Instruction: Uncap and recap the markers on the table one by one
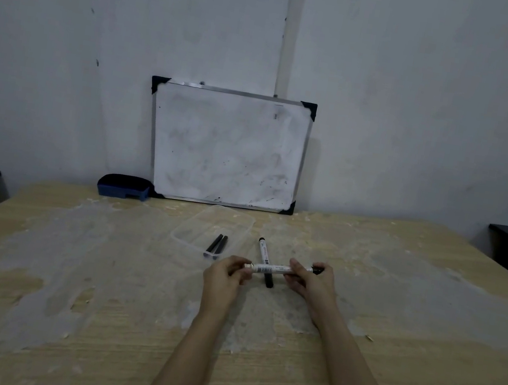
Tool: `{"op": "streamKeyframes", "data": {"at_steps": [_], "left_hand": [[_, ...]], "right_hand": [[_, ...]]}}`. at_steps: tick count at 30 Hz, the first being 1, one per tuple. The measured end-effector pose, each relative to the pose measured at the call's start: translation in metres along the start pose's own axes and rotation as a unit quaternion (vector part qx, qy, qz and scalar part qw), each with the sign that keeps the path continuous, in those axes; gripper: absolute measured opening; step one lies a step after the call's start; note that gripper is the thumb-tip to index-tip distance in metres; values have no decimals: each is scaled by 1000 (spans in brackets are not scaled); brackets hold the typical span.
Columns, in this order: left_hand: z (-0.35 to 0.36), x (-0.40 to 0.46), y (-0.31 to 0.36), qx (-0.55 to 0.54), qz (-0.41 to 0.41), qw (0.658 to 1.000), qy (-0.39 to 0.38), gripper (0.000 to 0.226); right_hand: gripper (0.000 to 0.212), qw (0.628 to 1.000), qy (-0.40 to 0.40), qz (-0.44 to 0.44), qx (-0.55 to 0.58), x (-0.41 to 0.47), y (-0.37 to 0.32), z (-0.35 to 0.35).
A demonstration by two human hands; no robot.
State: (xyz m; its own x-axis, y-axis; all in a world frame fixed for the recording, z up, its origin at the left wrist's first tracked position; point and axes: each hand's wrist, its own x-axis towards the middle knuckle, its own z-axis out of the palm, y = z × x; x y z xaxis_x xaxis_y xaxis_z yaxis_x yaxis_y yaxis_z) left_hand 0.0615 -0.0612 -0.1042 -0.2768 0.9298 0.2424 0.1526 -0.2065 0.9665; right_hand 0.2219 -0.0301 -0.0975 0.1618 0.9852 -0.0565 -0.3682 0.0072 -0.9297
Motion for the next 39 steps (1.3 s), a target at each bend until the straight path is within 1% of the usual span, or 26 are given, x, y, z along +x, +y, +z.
{"op": "streamKeyframes", "data": {"at_steps": [2,5,9,12,17,20,23,25,27,28,30,31,32,33,34,35,37,39], "left_hand": [[0,1,0,-14,-16,1000,-12,12],[1,3,-1,-37,-44,998,-33,13],[1,6,-5,-49,-77,995,-41,12],[1,7,-6,-50,-87,994,-44,14],[-1,4,-3,-18,-78,996,-42,16],[0,3,0,-16,-78,995,-52,16],[1,1,0,-6,-73,996,-60,16],[2,0,0,10,-60,997,-51,17],[4,-2,1,23,-51,998,-33,22],[5,-3,2,33,-48,998,-25,27],[6,-4,2,63,-44,997,-13,39],[6,-4,2,68,-42,997,-8,42],[6,-4,2,71,-40,997,-3,42],[5,-4,3,72,-38,997,4,40],[5,-4,3,76,-37,996,5,37],[5,-4,4,80,-35,996,5,35],[6,-6,5,89,-30,996,-3,31],[6,-8,6,101,-18,995,-7,29]], "right_hand": [[43,1000,-7,-3,-14,1,0,-2],[36,1000,-12,-1,-26,2,-1,-5],[39,999,-13,-5,-36,2,-1,-6],[39,999,-14,-10,-44,1,0,-6],[38,998,-18,-19,-54,2,1,-8],[38,998,-25,-17,-61,3,2,-9],[37,997,-20,-28,-74,2,2,-9],[37,997,-14,-39,-68,-1,3,-6],[36,996,6,-69,-55,-4,3,1],[38,992,43,-101,-55,-5,3,5],[35,966,155,-195,-63,-8,0,11],[29,946,198,-242,-84,-9,-1,13],[22,927,215,-279,-129,-11,-1,14],[13,911,205,-304,-190,-14,1,15],[4,899,175,-314,-251,-16,3,17],[5,887,139,-318,-305,-18,6,19],[17,861,70,-311,-397,-17,12,24],[23,816,0,-272,-510,-15,15,28]]}}
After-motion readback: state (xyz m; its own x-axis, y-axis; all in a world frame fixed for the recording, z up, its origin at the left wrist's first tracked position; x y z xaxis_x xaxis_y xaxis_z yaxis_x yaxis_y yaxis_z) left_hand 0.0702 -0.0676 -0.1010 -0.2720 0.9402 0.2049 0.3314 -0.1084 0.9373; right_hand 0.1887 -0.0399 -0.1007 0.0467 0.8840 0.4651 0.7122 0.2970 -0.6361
